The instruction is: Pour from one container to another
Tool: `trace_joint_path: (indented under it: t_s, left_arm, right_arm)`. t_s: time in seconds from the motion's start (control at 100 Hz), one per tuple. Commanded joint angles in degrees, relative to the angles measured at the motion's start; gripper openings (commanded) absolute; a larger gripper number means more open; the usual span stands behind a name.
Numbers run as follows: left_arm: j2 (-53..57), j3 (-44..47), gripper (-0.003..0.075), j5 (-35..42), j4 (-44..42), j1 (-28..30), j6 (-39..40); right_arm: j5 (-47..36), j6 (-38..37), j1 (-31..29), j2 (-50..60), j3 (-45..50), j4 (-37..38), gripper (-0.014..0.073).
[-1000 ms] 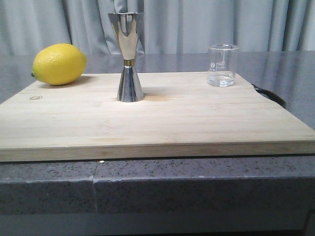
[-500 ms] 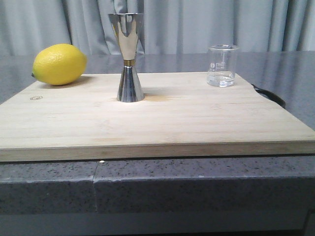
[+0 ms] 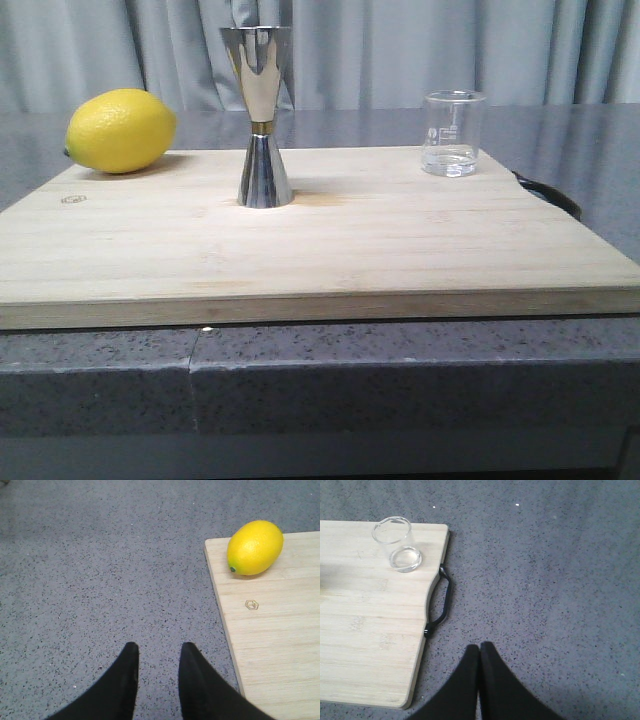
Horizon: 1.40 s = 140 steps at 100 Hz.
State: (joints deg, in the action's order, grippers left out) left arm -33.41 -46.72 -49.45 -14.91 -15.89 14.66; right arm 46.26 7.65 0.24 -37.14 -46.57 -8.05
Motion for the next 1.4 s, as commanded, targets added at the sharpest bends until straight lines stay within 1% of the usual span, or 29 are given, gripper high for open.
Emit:
trace_joint_path:
  t_s: [0.0, 0.15, 0.62, 0.7, 0.76, 0.79, 0.81, 0.82, 0.86, 0.96, 1.03, 1.1, 1.18, 1.26, 1.39]
  left_arm:
    - [-0.11, -1.0, 0.0066, 5.17, -0.29, -0.46, 0.75]
    - [-0.11, -0.67, -0.002, 6.45, -0.2, -0.46, 0.75]
    - [0.05, -0.67, -0.0019, 6.49, -0.2, -0.46, 0.75]
    - [1.41, 0.25, -0.0019, 7.36, 0.54, 0.26, -3.9]
    - [3.56, 2.03, -0.0019, 11.41, 3.94, 1.93, -9.72]
    - [4.8, 3.47, -0.0019, 13.79, 6.55, 3.54, -14.66]
    - [5.79, 4.47, -0.0019, 15.52, 8.61, 4.61, -16.27]
    - [6.46, 5.15, -0.0019, 16.52, 9.97, 5.36, -18.81]
    - [8.13, 6.96, -0.0019, 18.8, 12.95, 7.26, -21.47]
    - [13.66, 13.92, -0.0019, 24.67, 14.91, 12.1, -21.61]
    - [17.87, 19.87, -0.0019, 29.77, 14.91, 13.93, -21.61]
    - [21.86, 25.46, -0.0019, 34.38, 14.91, 14.44, -21.56]
    - [26.9, 32.12, -0.0019, 39.5, 17.17, 14.44, -21.21]
    - [30.94, 37.77, -0.0019, 42.54, 18.74, 14.44, -20.21]
    - [35.05, 44.06, -0.0019, 47.24, 18.86, 14.44, -18.43]
  right_arm:
    - [-5.11, -0.14, -0.46, 0.15, -1.17, 0.12, -0.007]
    - [-5.3, -0.14, -0.46, 0.15, -1.17, -0.66, -0.007]
    - [-5.3, -0.14, -0.46, 0.15, -1.17, -0.66, -0.007]
    - [-5.3, -0.14, -0.46, 0.15, -1.17, -0.66, -0.007]
    - [-5.3, -0.14, -0.46, 0.15, -1.17, -0.66, -0.007]
    - [-5.3, -0.14, -0.46, 0.15, -1.17, -0.66, -0.007]
    - [-5.3, -0.14, -0.46, 0.15, -1.17, -0.66, -0.007]
    - [-5.3, -0.14, -0.46, 0.15, -1.17, -0.66, -0.007]
    - [-5.3, -0.14, -0.46, 0.15, -1.17, -0.66, -0.007]
    - [-5.3, -0.14, -0.46, 0.15, -1.17, -0.66, -0.007]
    - [-5.3, -0.14, -0.46, 0.15, -1.17, -0.66, -0.007]
    - [-5.3, -0.14, -0.46, 0.15, -1.17, -0.66, -0.007]
    - [-5.3, -0.14, -0.46, 0.15, -1.17, -0.66, -0.007]
    - [-5.3, -0.14, -0.46, 0.15, -1.17, -0.66, -0.007]
    - [-5.3, -0.14, -0.46, 0.15, -1.17, -0.66, -0.007]
